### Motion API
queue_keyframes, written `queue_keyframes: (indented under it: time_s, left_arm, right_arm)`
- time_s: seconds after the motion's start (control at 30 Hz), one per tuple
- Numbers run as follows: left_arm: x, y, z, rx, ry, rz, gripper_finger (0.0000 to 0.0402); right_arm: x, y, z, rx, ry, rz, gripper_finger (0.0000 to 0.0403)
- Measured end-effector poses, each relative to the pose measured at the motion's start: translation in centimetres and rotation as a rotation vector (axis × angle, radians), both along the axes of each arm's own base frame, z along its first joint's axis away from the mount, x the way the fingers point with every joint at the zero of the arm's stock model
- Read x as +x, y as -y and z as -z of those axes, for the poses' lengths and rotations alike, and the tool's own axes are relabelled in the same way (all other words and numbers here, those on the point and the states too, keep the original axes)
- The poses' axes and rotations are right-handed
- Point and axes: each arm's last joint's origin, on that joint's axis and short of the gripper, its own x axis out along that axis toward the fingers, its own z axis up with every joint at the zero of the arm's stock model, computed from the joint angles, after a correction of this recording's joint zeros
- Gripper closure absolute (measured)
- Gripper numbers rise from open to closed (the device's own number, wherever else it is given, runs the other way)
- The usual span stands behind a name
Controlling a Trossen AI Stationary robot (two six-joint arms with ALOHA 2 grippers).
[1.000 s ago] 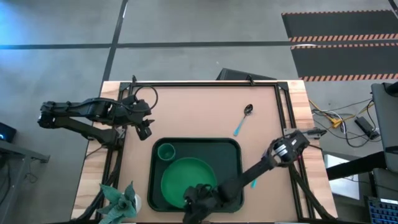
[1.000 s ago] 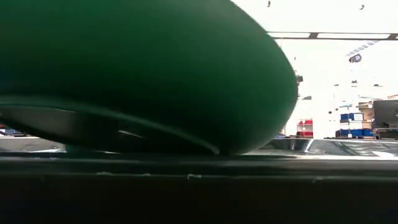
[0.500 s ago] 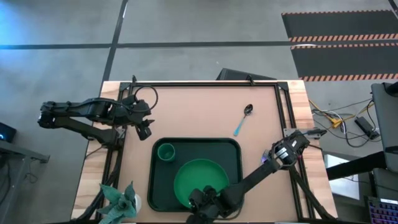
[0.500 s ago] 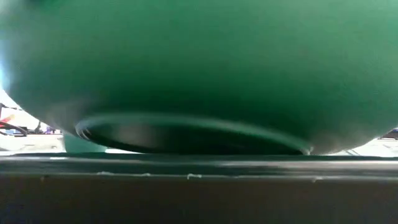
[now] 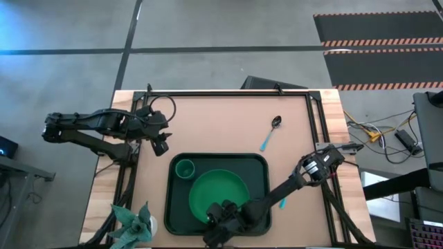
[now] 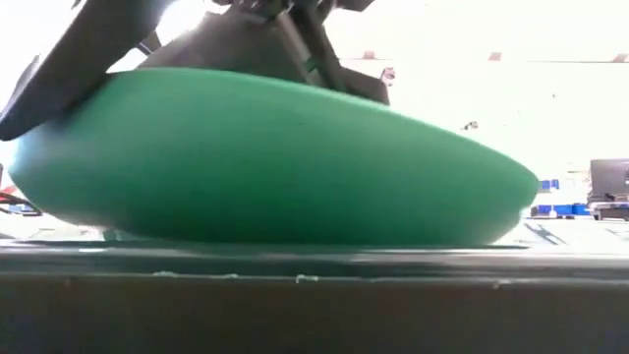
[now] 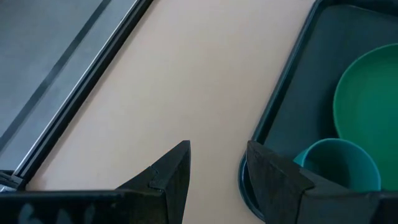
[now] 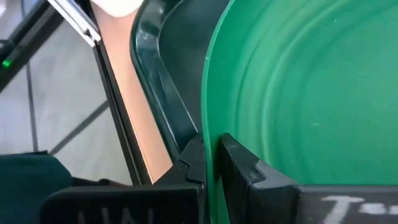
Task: Pick and place plate/cup/fork/spoon on tray
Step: Put the green plate on the dark green tray
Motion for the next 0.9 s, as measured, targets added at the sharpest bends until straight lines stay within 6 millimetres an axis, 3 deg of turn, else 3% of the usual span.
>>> queue_keyframes:
  time_s: [0.37,0.7,0.9]
  left_arm:
    - [0.0,0.0,0.01,0.013,-0.01,0.019,0.0261]
    - [0.0,0.0,0.01,0.014,-0.01,0.019,0.0261]
    - [0.0,0.0,0.01,0.013,-0.009,0.018,0.0261]
  right_arm:
    - [0.58,0.43,0.24,0.017,0.069,0.012,0.0391]
    - [0.68,0.2,0.15,0.114,0.045,0.044,0.0296]
    - [0.88,-0.04,-0.35,0.123,0.078,0.028,0.0288]
